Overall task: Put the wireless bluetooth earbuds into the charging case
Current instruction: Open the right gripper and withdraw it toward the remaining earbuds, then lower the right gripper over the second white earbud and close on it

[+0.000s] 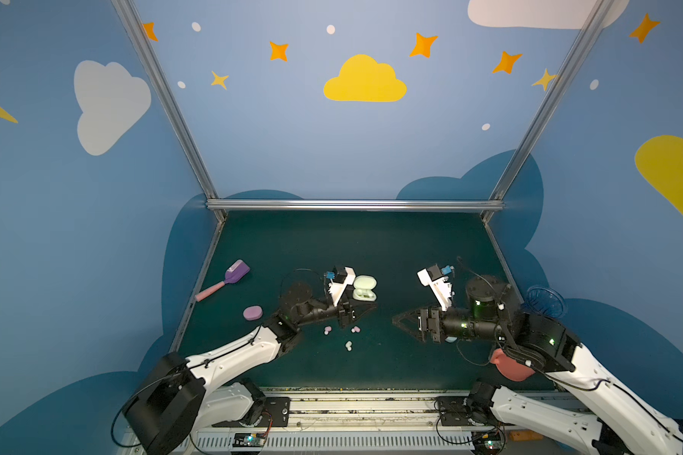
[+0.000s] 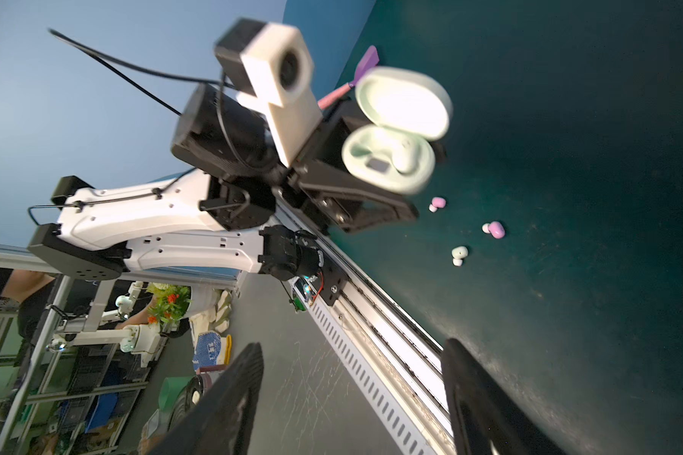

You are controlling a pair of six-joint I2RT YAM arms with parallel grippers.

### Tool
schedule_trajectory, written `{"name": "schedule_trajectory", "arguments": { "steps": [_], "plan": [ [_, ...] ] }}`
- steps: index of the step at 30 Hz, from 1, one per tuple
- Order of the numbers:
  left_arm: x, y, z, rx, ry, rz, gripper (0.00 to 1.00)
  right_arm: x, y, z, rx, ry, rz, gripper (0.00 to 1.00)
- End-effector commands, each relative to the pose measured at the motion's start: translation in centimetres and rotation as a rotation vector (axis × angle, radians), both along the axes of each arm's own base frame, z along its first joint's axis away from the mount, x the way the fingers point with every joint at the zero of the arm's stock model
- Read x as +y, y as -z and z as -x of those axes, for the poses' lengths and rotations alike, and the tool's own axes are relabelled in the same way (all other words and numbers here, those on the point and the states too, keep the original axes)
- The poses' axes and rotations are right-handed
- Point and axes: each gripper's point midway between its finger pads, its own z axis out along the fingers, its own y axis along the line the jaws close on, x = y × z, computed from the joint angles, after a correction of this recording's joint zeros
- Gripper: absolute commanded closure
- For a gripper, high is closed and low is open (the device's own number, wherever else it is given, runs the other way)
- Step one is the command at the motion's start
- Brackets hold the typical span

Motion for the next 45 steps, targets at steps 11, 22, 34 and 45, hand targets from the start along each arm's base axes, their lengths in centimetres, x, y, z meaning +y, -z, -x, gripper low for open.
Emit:
{"name": "schedule_trajectory", "arguments": {
  "steps": [11, 22, 34, 45],
  "plan": [
    [7.6, -2.0, -2.3, 0.059, -0.277, -0.022, 0.91, 4.3, 13.6, -2.5, 0.290, 0.136, 0.291, 0.26],
    [10.9, -1.4, -0.4, 0.137, -0.405, -0.015, 0.90, 8.7, 20.0, -4.5, 0.484, 0.278, 0.366, 0.26],
    [12.1, -2.1, 0.8, 0.117, -0.435, -0.031, 0.89, 8.8, 24.5, -4.9, 0.610, 0.424, 0.679, 0.46],
    [12.1, -2.6, 1.0, 0.098, -0.425, -0.020, 0.89, 10.5, 26.6, -4.9, 0.683, 0.413, 0.735, 0.53]
  ]
}}
